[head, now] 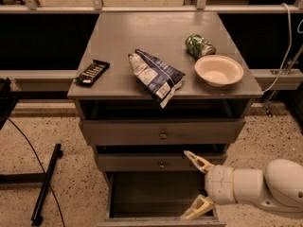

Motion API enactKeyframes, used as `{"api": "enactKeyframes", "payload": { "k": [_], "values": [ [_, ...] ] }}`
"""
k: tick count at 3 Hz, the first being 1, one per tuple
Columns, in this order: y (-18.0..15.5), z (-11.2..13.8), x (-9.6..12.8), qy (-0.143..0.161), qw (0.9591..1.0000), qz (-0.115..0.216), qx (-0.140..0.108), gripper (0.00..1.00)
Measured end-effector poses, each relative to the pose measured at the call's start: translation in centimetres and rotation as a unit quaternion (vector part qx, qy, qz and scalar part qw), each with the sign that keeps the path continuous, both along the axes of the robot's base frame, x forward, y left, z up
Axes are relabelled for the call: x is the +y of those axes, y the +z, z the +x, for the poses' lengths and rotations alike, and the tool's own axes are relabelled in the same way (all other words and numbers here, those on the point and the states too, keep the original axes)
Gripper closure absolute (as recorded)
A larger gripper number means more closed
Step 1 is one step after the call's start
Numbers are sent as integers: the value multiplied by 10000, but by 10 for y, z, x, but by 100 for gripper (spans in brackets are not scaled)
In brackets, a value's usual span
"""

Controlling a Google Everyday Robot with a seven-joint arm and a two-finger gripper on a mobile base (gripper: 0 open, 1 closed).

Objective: Close bottom drawer

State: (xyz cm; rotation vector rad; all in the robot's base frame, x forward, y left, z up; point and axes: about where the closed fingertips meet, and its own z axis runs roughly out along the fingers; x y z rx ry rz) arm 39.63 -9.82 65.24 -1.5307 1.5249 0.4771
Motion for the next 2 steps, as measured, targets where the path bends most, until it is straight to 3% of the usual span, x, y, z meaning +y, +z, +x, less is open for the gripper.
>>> {"api": "enactKeyframes", "payload": {
  "k": [1, 2],
  "values": [
    [-10, 3, 3, 71, 9999, 27, 125, 0],
    [-65, 3, 12, 208, 9982, -80, 565, 0]
  ]
}}
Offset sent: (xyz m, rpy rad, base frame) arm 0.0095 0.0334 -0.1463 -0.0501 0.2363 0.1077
